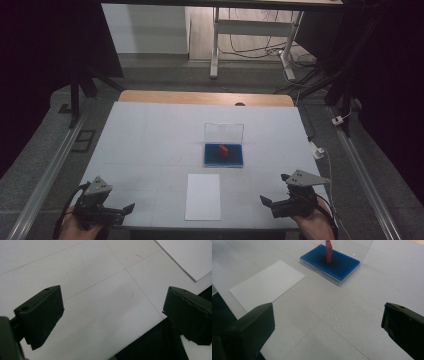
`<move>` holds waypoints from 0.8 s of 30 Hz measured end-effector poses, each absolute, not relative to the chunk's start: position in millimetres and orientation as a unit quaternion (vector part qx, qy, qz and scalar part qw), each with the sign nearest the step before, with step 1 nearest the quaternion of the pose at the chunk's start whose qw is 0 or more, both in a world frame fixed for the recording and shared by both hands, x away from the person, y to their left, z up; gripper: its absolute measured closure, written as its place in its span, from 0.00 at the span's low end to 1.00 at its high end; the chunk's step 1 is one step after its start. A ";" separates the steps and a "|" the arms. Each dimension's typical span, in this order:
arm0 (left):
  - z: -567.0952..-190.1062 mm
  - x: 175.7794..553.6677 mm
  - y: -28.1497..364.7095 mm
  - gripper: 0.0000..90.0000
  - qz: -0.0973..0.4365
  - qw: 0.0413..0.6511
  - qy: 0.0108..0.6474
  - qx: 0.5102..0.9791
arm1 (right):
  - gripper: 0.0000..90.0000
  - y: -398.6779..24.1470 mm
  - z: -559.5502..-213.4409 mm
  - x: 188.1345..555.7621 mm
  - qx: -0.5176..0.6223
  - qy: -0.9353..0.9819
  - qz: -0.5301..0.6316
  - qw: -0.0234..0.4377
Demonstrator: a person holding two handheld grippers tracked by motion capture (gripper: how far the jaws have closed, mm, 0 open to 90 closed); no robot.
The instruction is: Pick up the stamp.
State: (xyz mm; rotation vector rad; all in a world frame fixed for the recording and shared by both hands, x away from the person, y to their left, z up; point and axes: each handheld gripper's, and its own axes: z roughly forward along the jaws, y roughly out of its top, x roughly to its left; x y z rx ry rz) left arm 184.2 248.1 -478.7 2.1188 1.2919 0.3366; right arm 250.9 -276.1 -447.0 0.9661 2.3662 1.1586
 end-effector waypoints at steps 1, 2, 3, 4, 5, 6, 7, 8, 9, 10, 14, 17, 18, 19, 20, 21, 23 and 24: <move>-478.7 184.2 248.1 0.04 0.128 0.313 0.490 0.804 | 0.00 -274.8 -447.0 251.9 0.339 0.830 0.411 0.166; -478.7 184.2 248.1 0.04 0.128 0.313 0.490 0.804 | 0.00 -273.8 -446.6 252.8 0.338 0.829 0.413 0.163; -478.8 184.2 247.7 0.04 0.128 0.312 0.489 0.804 | 0.00 -272.5 -446.5 253.8 0.337 0.828 0.418 0.163; -478.8 184.2 247.7 0.04 0.128 0.312 0.489 0.804 | 0.00 -270.9 -446.3 254.6 0.338 0.827 0.420 0.163; -478.9 184.3 247.4 0.04 0.127 0.311 0.489 0.805 | 0.00 -269.4 -446.3 255.9 0.337 0.827 0.420 0.163; -478.9 184.4 247.4 0.04 0.128 0.310 0.489 0.805 | 0.00 -267.5 -446.9 257.2 0.337 0.825 0.423 0.163; -479.0 184.5 247.4 0.04 0.127 0.311 0.489 0.805 | 0.00 -265.6 -447.3 258.6 0.336 0.826 0.423 0.163; -479.0 184.6 247.5 0.04 0.127 0.311 0.489 0.805 | 0.00 -263.9 -447.7 259.9 0.335 0.827 0.422 0.163; -479.0 184.6 247.5 0.04 0.127 0.311 0.489 0.805 | 0.00 -262.2 -448.2 261.4 0.335 0.827 0.423 0.161; -479.1 184.7 247.5 0.04 0.126 0.311 0.489 0.805 | 0.00 -260.7 -448.6 262.9 0.334 0.827 0.422 0.162; -479.0 184.6 247.5 0.04 0.127 0.310 0.489 0.805 | 0.00 -256.4 -449.1 269.1 0.332 0.825 0.429 0.161; -479.1 184.6 247.6 0.04 0.126 0.312 0.489 0.805 | 0.00 -253.9 -448.9 273.3 0.335 0.824 0.429 0.154; -479.1 184.7 247.7 0.04 0.126 0.312 0.490 0.805 | 0.00 -252.7 -448.9 274.4 0.336 0.825 0.427 0.154; -479.0 184.7 247.8 0.04 0.126 0.312 0.490 0.805 | 0.00 -251.3 -449.1 275.6 0.335 0.825 0.428 0.152; -479.0 184.6 247.8 0.04 0.126 0.312 0.490 0.804 | 0.00 -249.9 -449.1 276.7 0.335 0.827 0.427 0.151; -479.0 184.6 247.9 0.04 0.126 0.312 0.491 0.804 | 0.00 -248.4 -449.2 278.0 0.333 0.828 0.426 0.149; -479.0 184.6 248.0 0.04 0.126 0.312 0.491 0.804 | 0.00 -245.5 -448.9 280.9 0.331 0.830 0.424 0.146; -479.0 184.5 247.9 0.04 0.126 0.312 0.490 0.804 | 0.00 -244.0 -448.5 282.3 0.332 0.831 0.422 0.147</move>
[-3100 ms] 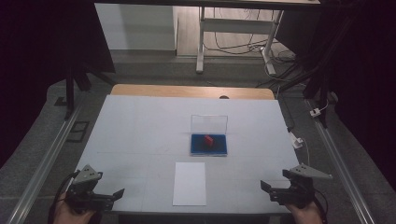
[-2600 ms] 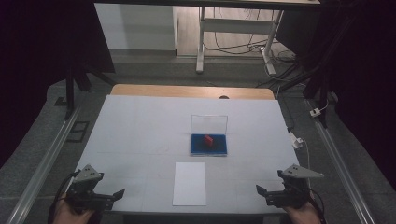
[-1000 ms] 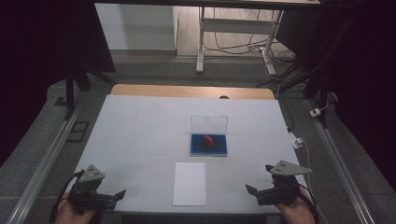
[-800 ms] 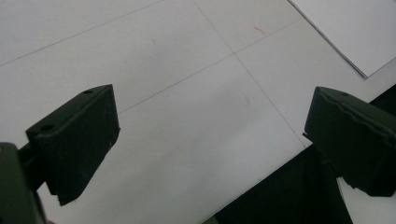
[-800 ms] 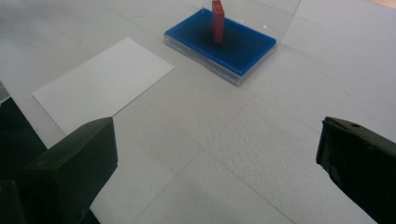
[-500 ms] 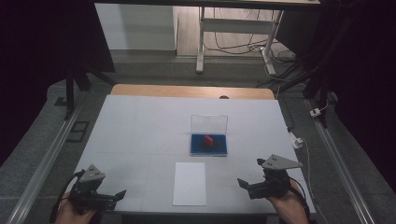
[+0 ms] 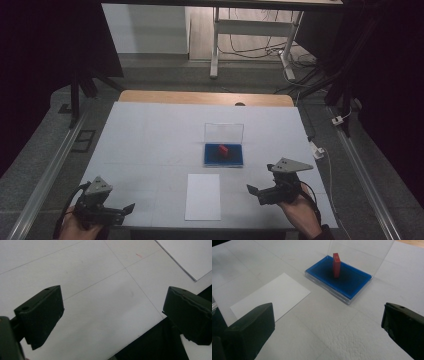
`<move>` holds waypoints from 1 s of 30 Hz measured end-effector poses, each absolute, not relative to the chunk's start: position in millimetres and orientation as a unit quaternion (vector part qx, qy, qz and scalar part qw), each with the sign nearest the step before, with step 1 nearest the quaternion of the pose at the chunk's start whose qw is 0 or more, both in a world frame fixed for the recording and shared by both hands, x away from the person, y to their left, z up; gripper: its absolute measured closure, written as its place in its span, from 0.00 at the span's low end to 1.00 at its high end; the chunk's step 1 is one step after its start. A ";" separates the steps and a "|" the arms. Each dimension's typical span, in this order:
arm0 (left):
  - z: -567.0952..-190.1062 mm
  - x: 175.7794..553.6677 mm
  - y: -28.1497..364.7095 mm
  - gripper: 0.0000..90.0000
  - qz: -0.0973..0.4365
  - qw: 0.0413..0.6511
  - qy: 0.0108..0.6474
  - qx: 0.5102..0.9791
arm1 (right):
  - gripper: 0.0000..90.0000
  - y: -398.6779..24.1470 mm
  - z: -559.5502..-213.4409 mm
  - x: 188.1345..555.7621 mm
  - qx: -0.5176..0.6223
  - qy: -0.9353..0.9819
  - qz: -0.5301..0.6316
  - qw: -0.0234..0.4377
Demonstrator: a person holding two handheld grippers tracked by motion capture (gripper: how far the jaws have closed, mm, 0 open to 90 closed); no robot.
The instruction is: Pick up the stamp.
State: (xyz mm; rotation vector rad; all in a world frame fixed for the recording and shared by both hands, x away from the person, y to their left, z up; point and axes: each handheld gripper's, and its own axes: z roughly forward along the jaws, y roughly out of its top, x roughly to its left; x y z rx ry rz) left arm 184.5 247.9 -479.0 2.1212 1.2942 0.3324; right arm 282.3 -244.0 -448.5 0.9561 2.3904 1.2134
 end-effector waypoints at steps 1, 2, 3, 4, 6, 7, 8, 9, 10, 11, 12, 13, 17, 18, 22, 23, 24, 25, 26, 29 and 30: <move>-478.9 184.4 247.9 0.04 0.126 0.312 0.490 0.804 | 0.00 -242.6 -448.6 284.3 0.330 0.831 0.425 0.144; -478.9 184.4 247.8 0.04 0.127 0.312 0.490 0.804 | 0.00 -241.6 -448.4 286.1 0.328 0.832 0.424 0.144; -478.9 184.5 247.8 0.04 0.127 0.312 0.491 0.804 | 0.00 -240.5 -448.1 287.7 0.329 0.832 0.423 0.144; -478.9 184.5 247.9 0.04 0.127 0.312 0.491 0.804 | 0.00 -239.7 -448.3 289.6 0.329 0.832 0.423 0.145; -478.8 184.5 248.1 0.03 0.128 0.312 0.492 0.803 | 0.00 -237.9 -448.6 293.3 0.331 0.832 0.421 0.142; -478.8 184.5 248.1 0.03 0.128 0.311 0.492 0.803 | 0.00 -236.6 -449.3 295.1 0.331 0.832 0.422 0.142; -478.9 184.5 247.9 0.03 0.128 0.311 0.492 0.803 | 0.00 -235.3 -449.8 296.9 0.331 0.833 0.421 0.142; -478.9 184.5 247.8 0.03 0.128 0.311 0.491 0.803 | 0.00 -233.8 -450.2 298.6 0.330 0.834 0.419 0.140; -478.9 184.5 247.6 0.03 0.128 0.311 0.491 0.804 | 0.00 -232.3 -450.8 300.2 0.328 0.835 0.419 0.140; -479.0 184.5 247.5 0.03 0.128 0.310 0.491 0.804 | 0.00 -230.4 -451.2 301.6 0.327 0.835 0.419 0.140; -479.0 184.6 247.5 0.03 0.128 0.310 0.492 0.804 | 0.00 -228.5 -451.5 303.0 0.328 0.835 0.419 0.140; -479.0 184.7 247.6 0.02 0.129 0.309 0.493 0.803 | 0.00 -226.8 -451.7 304.6 0.326 0.836 0.417 0.141; -479.1 185.2 248.3 0.02 0.126 0.309 0.496 0.802 | 0.00 -219.4 -452.3 311.8 0.323 0.839 0.414 0.146; -479.1 185.3 248.3 0.02 0.126 0.309 0.496 0.802 | 0.00 -217.5 -452.8 314.0 0.321 0.840 0.412 0.145; -479.3 185.8 248.7 0.02 0.124 0.310 0.496 0.801 | 0.00 -209.8 -455.8 322.9 0.323 0.846 0.399 0.144; -479.3 185.9 248.9 0.02 0.123 0.311 0.497 0.801 | 0.00 -208.1 -456.9 325.3 0.323 0.847 0.398 0.140; -479.3 185.9 249.1 0.02 0.123 0.311 0.497 0.801 | 0.00 -206.5 -457.9 327.4 0.324 0.849 0.394 0.138; -479.3 185.9 249.3 0.02 0.122 0.312 0.497 0.800 | 0.00 -204.8 -459.2 329.4 0.325 0.850 0.393 0.134; -479.3 186.0 249.4 0.02 0.122 0.312 0.497 0.800 | 0.00 -203.7 -459.8 331.3 0.325 0.852 0.388 0.131; -479.3 186.1 249.3 0.02 0.122 0.311 0.497 0.801 | 0.00 -199.7 -461.8 336.9 0.329 0.853 0.385 0.122; -479.3 186.1 249.3 0.02 0.122 0.311 0.497 0.801 | 0.00 -198.5 -462.1 339.1 0.329 0.854 0.384 0.122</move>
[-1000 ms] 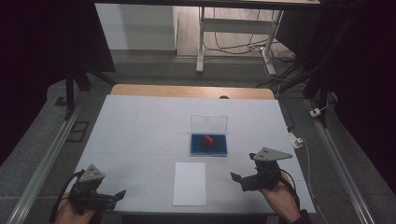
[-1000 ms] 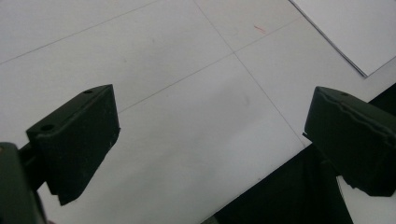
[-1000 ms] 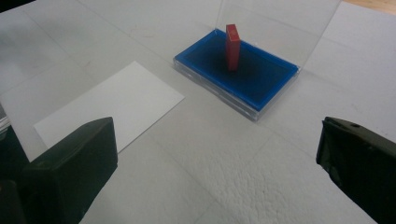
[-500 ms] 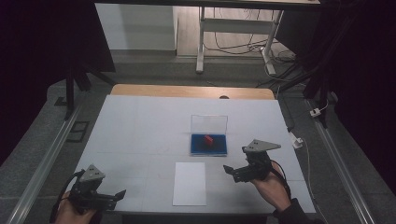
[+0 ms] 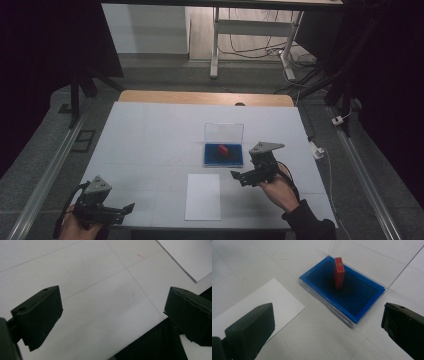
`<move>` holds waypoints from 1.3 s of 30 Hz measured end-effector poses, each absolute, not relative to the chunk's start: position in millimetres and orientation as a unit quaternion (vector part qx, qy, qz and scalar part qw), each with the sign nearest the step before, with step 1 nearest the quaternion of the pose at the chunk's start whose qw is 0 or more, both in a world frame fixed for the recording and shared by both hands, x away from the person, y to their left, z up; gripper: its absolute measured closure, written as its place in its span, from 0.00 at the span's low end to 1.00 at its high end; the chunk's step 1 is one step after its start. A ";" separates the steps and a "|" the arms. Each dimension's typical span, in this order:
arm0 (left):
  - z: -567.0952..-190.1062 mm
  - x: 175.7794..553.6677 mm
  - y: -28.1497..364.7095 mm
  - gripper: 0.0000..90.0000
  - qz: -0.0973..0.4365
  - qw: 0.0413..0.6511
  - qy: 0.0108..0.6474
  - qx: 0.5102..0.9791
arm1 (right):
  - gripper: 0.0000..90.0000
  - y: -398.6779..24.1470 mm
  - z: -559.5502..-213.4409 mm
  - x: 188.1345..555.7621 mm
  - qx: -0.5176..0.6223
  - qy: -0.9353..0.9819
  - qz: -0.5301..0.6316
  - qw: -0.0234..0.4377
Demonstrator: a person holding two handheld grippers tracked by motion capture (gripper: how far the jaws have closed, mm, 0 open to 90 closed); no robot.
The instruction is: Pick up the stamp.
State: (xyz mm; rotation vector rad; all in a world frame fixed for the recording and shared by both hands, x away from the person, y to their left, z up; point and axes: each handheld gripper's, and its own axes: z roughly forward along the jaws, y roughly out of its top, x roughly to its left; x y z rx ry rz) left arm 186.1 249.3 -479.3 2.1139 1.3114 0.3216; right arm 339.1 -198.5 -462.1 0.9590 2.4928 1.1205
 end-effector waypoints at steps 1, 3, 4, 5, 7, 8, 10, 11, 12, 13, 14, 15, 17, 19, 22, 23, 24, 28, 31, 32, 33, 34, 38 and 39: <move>-479.3 186.2 249.0 0.02 0.122 0.311 0.497 0.801 | 0.00 -197.1 -462.3 341.1 0.329 0.855 0.381 0.123; -479.3 186.2 249.1 0.02 0.122 0.311 0.496 0.801 | 0.00 -194.3 -464.0 345.9 0.330 0.855 0.380 0.123; -479.3 186.3 249.2 0.02 0.122 0.311 0.497 0.801 | 0.00 -192.8 -464.9 348.1 0.332 0.856 0.377 0.123; -479.3 186.3 249.3 0.02 0.121 0.311 0.497 0.801 | 0.00 -191.6 -465.9 350.4 0.332 0.856 0.376 0.123; -479.3 186.4 249.3 0.02 0.121 0.311 0.497 0.801 | 0.00 -188.7 -467.6 354.5 0.332 0.858 0.372 0.122; -479.3 186.4 249.3 0.02 0.121 0.311 0.497 0.801 | 0.00 -187.2 -468.3 356.3 0.331 0.860 0.368 0.125; -479.3 186.5 249.3 0.02 0.121 0.311 0.497 0.801 | 0.00 -184.0 -469.0 359.8 0.329 0.861 0.365 0.127; -479.3 186.5 249.2 0.02 0.121 0.310 0.497 0.801 | 0.00 -182.1 -469.2 361.5 0.330 0.862 0.364 0.127; -479.4 186.5 249.1 0.02 0.121 0.310 0.497 0.801 | 0.00 -180.4 -469.3 363.4 0.329 0.863 0.362 0.128; -479.4 186.5 249.1 0.02 0.121 0.310 0.497 0.801 | 0.00 -178.6 -469.5 365.3 0.329 0.863 0.362 0.129; -479.4 186.5 249.1 0.02 0.121 0.310 0.497 0.801 | 0.00 -178.6 -469.5 365.3 0.329 0.863 0.362 0.129; -479.4 186.5 249.1 0.02 0.121 0.311 0.496 0.802 | 0.00 -175.0 -470.3 369.4 0.329 0.864 0.359 0.130; -479.3 186.5 249.3 0.02 0.121 0.311 0.496 0.801 | 0.00 -171.4 -471.8 373.8 0.331 0.865 0.355 0.128; -479.3 186.5 249.5 0.02 0.121 0.312 0.496 0.801 | 0.00 -168.4 -473.4 378.0 0.332 0.865 0.353 0.127; -479.3 186.4 249.5 0.02 0.121 0.312 0.497 0.801 | 0.00 -163.9 -475.6 383.2 0.331 0.867 0.351 0.127; -479.3 186.4 249.5 0.02 0.121 0.312 0.497 0.801 | 0.00 -162.6 -476.2 385.0 0.328 0.868 0.350 0.130; -479.3 186.4 249.6 0.02 0.121 0.312 0.497 0.801 | 0.00 -160.9 -476.9 386.0 0.330 0.867 0.350 0.129; -479.3 186.4 249.6 0.02 0.120 0.313 0.497 0.800 | 0.00 -155.6 -479.4 392.1 0.327 0.869 0.347 0.133; -479.3 186.4 249.7 0.02 0.120 0.314 0.497 0.800 | 0.00 -151.7 -482.4 396.7 0.328 0.870 0.342 0.134; -479.2 186.4 249.8 0.02 0.120 0.314 0.497 0.800 | 0.00 -150.2 -483.5 398.2 0.330 0.870 0.340 0.134; -479.3 186.4 249.8 0.02 0.120 0.314 0.497 0.800 | 0.00 -148.8 -484.5 399.7 0.331 0.871 0.338 0.136; -479.3 186.4 249.8 0.02 0.120 0.314 0.497 0.800 | 0.00 -147.4 -485.9 401.3 0.330 0.871 0.337 0.136; -479.3 186.4 250.1 0.02 0.119 0.315 0.497 0.799 | 0.00 -141.9 -490.7 406.7 0.329 0.874 0.329 0.140; -479.3 186.4 250.2 0.02 0.119 0.316 0.497 0.799 | 0.00 -140.5 -491.7 407.6 0.328 0.875 0.326 0.143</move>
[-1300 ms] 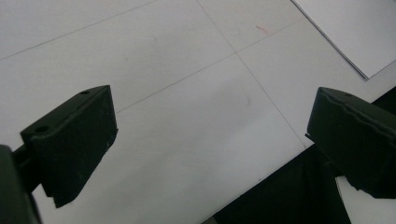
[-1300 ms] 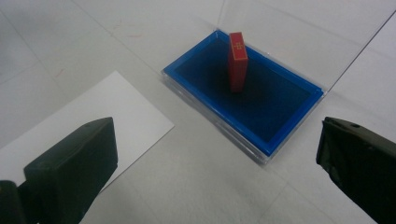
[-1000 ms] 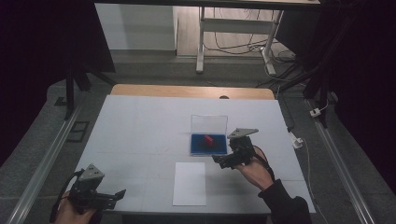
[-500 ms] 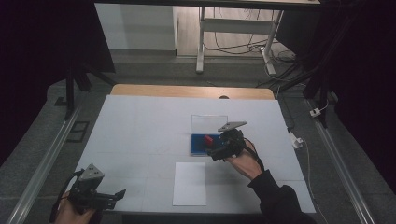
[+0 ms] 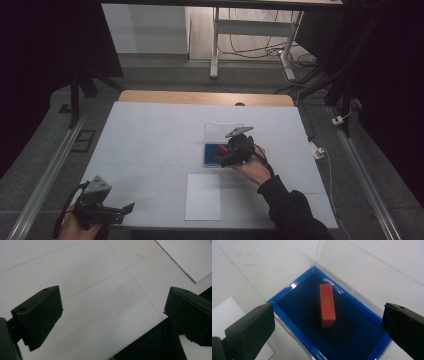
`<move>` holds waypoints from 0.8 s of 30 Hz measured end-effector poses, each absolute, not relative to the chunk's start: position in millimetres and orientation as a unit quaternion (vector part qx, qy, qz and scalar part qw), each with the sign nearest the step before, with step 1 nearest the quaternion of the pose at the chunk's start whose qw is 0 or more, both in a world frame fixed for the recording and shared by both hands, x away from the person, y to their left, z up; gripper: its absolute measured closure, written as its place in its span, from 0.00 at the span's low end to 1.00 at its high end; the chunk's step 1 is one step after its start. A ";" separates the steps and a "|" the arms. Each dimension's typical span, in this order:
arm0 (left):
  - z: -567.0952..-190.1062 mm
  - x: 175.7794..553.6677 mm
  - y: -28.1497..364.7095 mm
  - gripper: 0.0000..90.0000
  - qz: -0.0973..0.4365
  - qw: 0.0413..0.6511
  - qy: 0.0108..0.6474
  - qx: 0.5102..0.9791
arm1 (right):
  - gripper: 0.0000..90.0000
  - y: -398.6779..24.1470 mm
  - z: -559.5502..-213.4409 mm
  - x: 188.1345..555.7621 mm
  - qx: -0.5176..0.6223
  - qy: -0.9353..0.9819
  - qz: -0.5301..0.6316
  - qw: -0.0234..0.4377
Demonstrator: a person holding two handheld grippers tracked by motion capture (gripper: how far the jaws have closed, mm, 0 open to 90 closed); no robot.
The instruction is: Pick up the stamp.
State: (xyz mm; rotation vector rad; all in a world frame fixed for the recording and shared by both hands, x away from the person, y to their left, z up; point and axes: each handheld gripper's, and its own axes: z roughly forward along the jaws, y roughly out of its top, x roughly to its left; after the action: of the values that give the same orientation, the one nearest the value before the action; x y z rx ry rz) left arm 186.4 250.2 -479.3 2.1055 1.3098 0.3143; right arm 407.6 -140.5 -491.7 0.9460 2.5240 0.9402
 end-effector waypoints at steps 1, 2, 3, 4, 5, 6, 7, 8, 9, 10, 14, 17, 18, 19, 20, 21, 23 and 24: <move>-479.3 186.3 250.3 0.02 0.119 0.316 0.497 0.800 | 0.00 -139.5 -492.8 408.6 0.326 0.876 0.326 0.143; -479.2 186.3 250.2 0.02 0.119 0.316 0.497 0.800 | 0.00 -138.3 -493.5 409.1 0.325 0.877 0.323 0.145; -479.2 186.3 250.2 0.02 0.119 0.316 0.497 0.800 | 0.00 -137.4 -494.0 409.6 0.325 0.878 0.321 0.146; -479.3 186.3 250.1 0.02 0.120 0.315 0.497 0.800 | 0.00 -136.7 -494.1 410.1 0.323 0.878 0.321 0.147; -479.3 186.3 250.1 0.02 0.120 0.315 0.497 0.800 | 0.00 -136.7 -494.1 410.1 0.323 0.878 0.321 0.147; -479.3 186.3 250.1 0.02 0.119 0.316 0.497 0.800 | 0.02 -135.9 -493.3 411.2 0.324 0.877 0.322 0.149; -479.3 186.3 250.1 0.02 0.119 0.316 0.497 0.800 | 0.05 -135.8 -492.5 411.8 0.326 0.877 0.324 0.144; -479.3 186.4 250.1 0.02 0.119 0.315 0.497 0.800 | 0.09 -135.9 -491.7 412.4 0.326 0.877 0.324 0.142; -479.3 186.4 250.0 0.02 0.119 0.315 0.497 0.800 | 0.13 -135.7 -491.2 413.0 0.325 0.877 0.324 0.142; -479.4 186.3 249.9 0.02 0.120 0.315 0.497 0.800 | 0.20 -135.9 -490.6 413.5 0.324 0.878 0.325 0.140; -479.3 186.4 250.0 0.02 0.119 0.315 0.497 0.800 | 0.41 -136.4 -489.6 415.8 0.319 0.881 0.324 0.130; -479.3 186.4 250.0 0.02 0.120 0.314 0.496 0.800 | 0.56 -135.4 -489.7 417.2 0.316 0.884 0.321 0.125; -479.3 186.4 249.9 0.02 0.120 0.314 0.496 0.800 | 0.59 -135.2 -489.5 417.6 0.314 0.886 0.318 0.123; -479.3 186.4 249.9 0.02 0.120 0.314 0.496 0.800 | 0.62 -134.8 -489.4 417.9 0.313 0.887 0.316 0.124; -479.3 186.3 250.0 0.02 0.120 0.314 0.496 0.801 | 0.66 -134.7 -489.5 418.3 0.311 0.888 0.316 0.123; -479.3 186.3 250.0 0.02 0.119 0.315 0.496 0.801 | 0.69 -134.6 -489.6 418.5 0.311 0.888 0.316 0.122; -479.3 186.3 250.0 0.02 0.120 0.314 0.496 0.801 | 0.74 -134.7 -489.5 418.5 0.309 0.889 0.316 0.123; -479.3 186.3 249.9 0.02 0.120 0.314 0.496 0.801 | 0.75 -134.9 -489.2 418.5 0.309 0.889 0.315 0.123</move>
State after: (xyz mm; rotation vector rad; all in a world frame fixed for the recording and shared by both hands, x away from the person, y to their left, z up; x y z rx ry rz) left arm 186.3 249.9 -479.3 2.1103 1.3060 0.3169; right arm 418.5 -134.9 -489.2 0.9013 2.5928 0.9196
